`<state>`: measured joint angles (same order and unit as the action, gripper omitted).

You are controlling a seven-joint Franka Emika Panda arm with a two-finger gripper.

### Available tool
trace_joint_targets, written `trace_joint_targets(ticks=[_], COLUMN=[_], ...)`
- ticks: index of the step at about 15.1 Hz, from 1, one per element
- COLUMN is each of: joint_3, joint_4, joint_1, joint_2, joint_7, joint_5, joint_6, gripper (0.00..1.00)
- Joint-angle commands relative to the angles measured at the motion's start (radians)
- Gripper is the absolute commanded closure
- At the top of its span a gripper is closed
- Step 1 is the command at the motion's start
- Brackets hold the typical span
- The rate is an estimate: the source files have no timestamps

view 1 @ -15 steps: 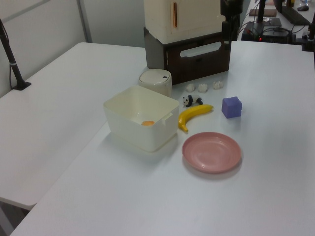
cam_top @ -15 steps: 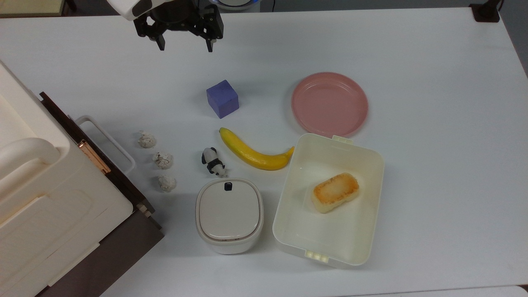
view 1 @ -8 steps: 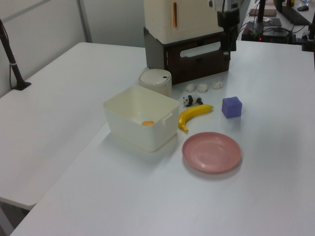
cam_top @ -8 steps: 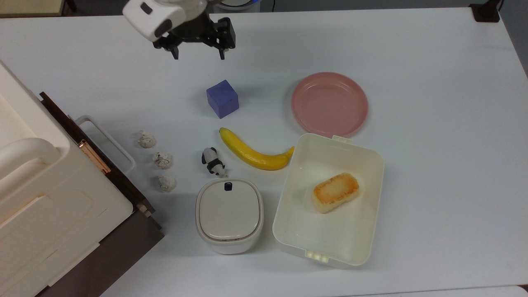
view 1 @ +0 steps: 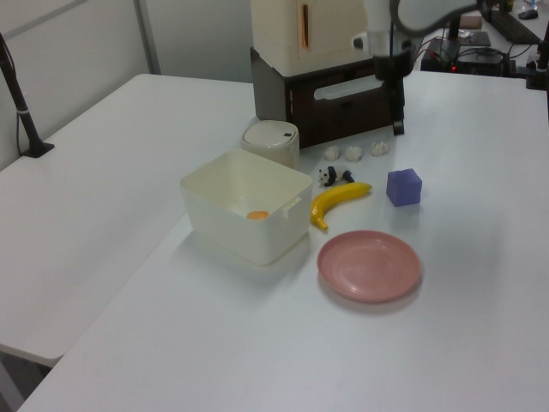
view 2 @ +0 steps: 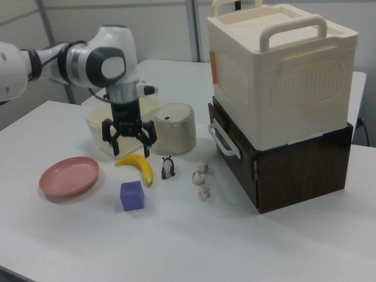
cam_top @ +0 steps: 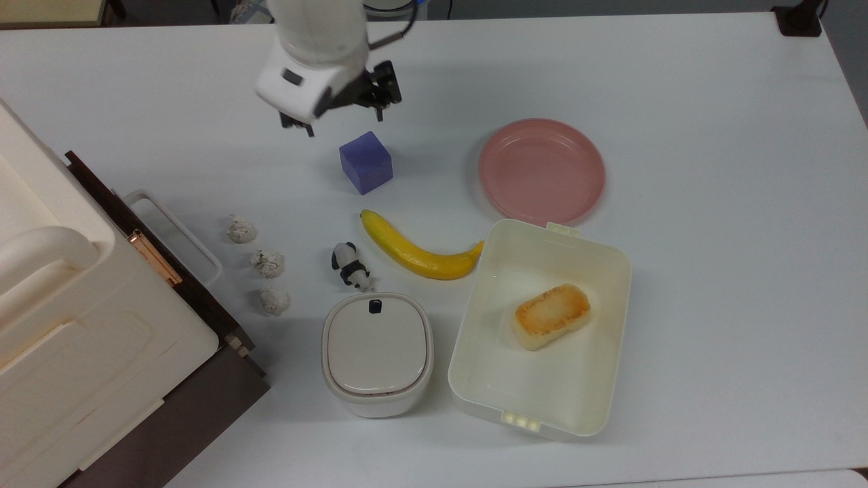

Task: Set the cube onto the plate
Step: 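Move the gripper over the purple cube and lower onto it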

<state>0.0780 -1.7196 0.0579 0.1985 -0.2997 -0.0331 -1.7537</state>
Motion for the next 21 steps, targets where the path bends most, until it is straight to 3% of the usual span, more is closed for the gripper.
trace_joint_targets(ticks=[1,7,14,16,21], joint_3=[0.008,0.008,0.008,0.008,0.008], joint_4=[-0.181,-0.244,-0.282,-0.279,-0.273], joint_1=[0.066,0.066,0.091,0.089,0.094], joint_2=[-0.041,-0.044,-0.028,-0.024,0.027], joint_7=[-0.044,-0.188,-0.176,-0.170,-0.156], joint_5=[-0.088,-0.113,-0.114,-0.114,-0.116], joint_6=[-0.174,-0.242,-0.277,-0.279,-0.326], gripper=[0.00,0.00,0.00,0.06,0.10])
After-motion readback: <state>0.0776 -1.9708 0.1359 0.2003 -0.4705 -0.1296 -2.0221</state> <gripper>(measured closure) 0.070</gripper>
